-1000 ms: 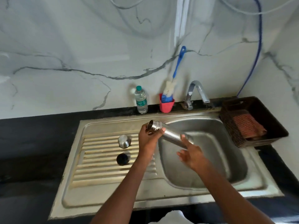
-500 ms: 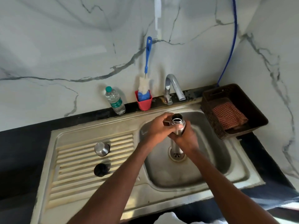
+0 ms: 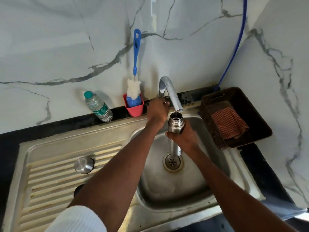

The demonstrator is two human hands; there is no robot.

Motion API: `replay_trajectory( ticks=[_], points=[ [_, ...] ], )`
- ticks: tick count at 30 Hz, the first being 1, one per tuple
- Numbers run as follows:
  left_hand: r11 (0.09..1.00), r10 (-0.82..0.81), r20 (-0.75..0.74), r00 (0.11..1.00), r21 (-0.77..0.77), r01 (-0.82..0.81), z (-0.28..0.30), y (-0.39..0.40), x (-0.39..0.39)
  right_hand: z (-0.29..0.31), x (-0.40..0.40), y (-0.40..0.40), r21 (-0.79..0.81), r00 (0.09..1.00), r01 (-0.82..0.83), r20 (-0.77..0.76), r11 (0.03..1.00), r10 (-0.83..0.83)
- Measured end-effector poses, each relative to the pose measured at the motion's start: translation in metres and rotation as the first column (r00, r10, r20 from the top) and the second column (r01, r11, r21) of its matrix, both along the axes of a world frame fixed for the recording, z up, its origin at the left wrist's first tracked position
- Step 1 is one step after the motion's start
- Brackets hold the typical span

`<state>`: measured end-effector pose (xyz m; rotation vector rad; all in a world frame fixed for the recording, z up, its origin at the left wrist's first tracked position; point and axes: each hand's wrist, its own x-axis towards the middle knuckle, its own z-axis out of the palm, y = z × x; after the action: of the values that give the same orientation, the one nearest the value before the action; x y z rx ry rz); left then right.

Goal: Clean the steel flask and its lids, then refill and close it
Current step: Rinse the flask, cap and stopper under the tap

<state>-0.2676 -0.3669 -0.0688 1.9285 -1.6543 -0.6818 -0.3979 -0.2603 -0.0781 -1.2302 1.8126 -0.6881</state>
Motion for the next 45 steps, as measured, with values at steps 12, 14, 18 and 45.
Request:
replay_trajectory(
  ticks=[12, 14, 18, 45],
  points=[
    [0.980, 0.018, -0.198, 0.980, -0.189, -0.056, -0.035, 0.007, 0.018, -0.016, 0.004, 0.003, -0.011, 0.997, -0.010, 0.073, 1.000, 0.011],
    [0.979, 0.016, -0.199, 0.980, -0.197, -0.056, -0.035, 0.008, 0.018, -0.015, 0.004, 0.003, -0.020, 0.997, -0.009, 0.080, 1.000, 0.011],
    [0.981, 0.013, -0.208, 0.978, -0.187, -0.053, -0.037, 0.006, 0.019, -0.011, 0.008, 0.002, -0.030, 0.996, -0.021, 0.083, 0.999, 0.024],
    [0.966, -0.252, 0.377, 0.891, 0.151, 0.210, -0.070, 0.153, 0.136, -0.037, 0.003, 0.001, -0.015, 0.973, -0.024, 0.230, 1.000, 0.027]
  ],
)
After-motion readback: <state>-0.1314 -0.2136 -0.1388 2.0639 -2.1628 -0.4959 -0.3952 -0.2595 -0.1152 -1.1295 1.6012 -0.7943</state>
